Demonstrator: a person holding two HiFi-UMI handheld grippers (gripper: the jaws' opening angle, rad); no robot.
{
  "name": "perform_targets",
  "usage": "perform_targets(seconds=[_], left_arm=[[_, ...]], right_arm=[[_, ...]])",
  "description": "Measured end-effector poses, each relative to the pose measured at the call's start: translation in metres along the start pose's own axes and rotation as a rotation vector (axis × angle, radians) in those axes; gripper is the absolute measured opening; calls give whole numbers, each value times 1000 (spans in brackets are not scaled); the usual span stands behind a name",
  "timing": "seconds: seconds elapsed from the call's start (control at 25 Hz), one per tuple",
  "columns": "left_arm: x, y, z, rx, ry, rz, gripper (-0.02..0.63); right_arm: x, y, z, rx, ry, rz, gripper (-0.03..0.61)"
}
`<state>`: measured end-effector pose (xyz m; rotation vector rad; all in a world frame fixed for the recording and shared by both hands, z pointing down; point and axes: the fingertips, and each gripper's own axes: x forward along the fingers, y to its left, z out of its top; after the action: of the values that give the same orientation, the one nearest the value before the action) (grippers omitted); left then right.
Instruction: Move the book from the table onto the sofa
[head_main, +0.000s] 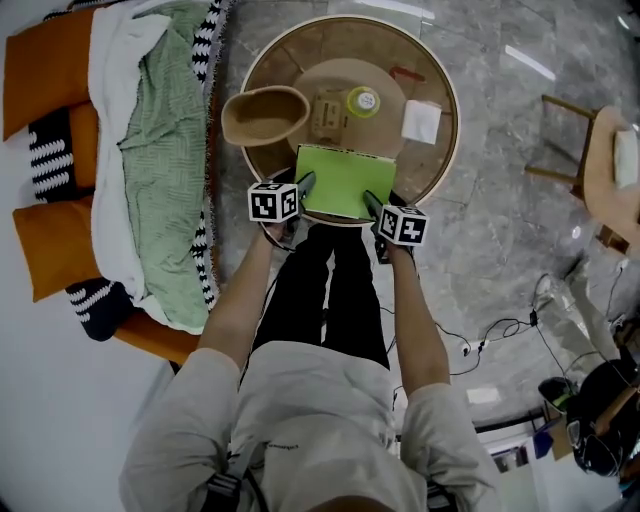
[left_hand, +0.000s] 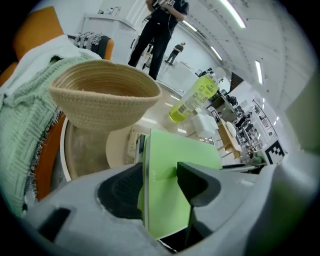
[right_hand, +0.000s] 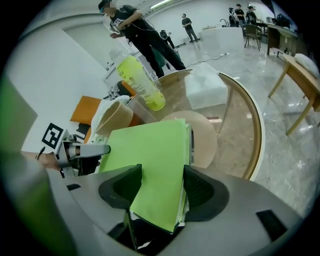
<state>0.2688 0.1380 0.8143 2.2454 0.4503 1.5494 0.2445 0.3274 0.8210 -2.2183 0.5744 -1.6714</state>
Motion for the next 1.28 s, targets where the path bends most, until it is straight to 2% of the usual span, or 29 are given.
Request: perform_targets(seconds=[0.08,0.28,0.48,0.68,0.96,1.16,1.28], left_arm=[[2,-5,0,-7,-11,3,199],[-4,-9,0,-32,-19,10,199],[-29,-13,1,-37,-56,22,199],[-64,-17,5,-85,-134,62,199],[-130,6,21,-188,-307,141,199],[-191,33,7,-290,-424,223,199],[-235,63,-14,-357,-498,304,199]], right_arm=[[-1,-2,0,-5,-2,-28,235],[-12,3,8,-50,-17,-77,235],[-25,19,10,-73,-11,-67,235],[-43,44,27,-164,-11,-40,235],[-45,110,68,-360,-9,32,235],[-42,177,74,-518,12,101,235],[-30,231,62,-608,32,148,235]])
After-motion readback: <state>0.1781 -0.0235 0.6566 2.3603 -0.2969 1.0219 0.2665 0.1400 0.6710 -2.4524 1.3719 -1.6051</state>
